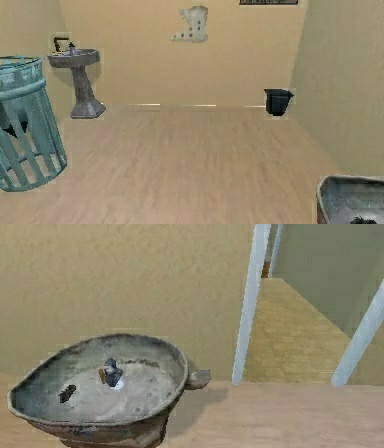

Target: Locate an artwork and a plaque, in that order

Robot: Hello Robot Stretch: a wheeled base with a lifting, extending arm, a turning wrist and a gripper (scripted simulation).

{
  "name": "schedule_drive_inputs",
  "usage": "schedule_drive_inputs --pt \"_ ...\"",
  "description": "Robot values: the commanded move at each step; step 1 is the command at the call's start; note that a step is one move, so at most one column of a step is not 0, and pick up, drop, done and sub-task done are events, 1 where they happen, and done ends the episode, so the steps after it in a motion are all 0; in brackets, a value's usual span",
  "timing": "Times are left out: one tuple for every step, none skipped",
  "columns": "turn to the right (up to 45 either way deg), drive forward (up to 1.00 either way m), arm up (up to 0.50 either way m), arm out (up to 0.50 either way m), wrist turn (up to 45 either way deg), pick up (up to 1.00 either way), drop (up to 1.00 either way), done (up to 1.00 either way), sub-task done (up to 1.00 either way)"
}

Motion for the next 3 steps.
schedule_drive_inputs --pt "0.0 1.00 0.00 0.00 0.0 0.00 0.00 0.00 0.00" --pt "9.0 0.00 0.00 0.00 0.0 0.00 0.00 0.00 0.00" --pt "0.0 0.15 0.00 0.00 0.0 0.00 0.00 0.00 0.00"
